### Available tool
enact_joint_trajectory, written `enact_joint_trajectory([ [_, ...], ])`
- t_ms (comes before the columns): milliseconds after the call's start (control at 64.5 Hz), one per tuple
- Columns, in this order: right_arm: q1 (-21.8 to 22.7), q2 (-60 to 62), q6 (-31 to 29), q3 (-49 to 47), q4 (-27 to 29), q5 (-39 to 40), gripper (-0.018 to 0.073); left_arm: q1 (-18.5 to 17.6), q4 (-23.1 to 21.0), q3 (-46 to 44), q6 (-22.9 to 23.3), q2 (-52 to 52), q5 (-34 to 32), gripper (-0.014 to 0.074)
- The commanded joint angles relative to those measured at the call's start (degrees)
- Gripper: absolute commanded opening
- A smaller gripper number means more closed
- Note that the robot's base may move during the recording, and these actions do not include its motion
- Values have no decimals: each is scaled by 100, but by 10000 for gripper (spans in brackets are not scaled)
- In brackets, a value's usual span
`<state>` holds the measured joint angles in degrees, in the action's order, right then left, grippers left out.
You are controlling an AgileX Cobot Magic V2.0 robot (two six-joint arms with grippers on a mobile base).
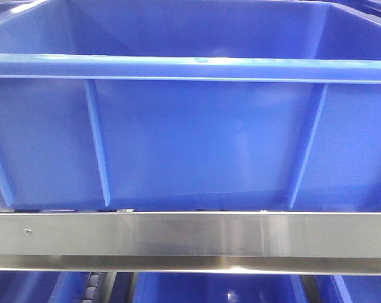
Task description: Grab silver tray and place in blue box
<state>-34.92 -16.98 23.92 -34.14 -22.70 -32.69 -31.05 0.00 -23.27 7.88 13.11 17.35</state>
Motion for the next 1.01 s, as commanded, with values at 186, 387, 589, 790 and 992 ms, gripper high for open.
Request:
enact_joint_trajectory([
  [186, -5, -49, -56, -137, -189, 491, 56, 1875, -186, 1693, -20, -1107, -1562, -93],
  [387, -5, -49, -56, -137, -189, 485, 56, 2447, -202, 2445, -20, -1484, -1939, -93],
  [589, -5, -49, -56, -104, -189, 473, 56, 2489, -202, 2478, -20, -1484, -2045, -93],
  [790, -5, -49, -56, -104, -189, 473, 56, 2489, -202, 2478, -20, -1484, -2045, -93],
  [992, -5, -49, -56, -104, -189, 473, 56, 2489, -202, 2478, -20, -1484, -2045, -93],
])
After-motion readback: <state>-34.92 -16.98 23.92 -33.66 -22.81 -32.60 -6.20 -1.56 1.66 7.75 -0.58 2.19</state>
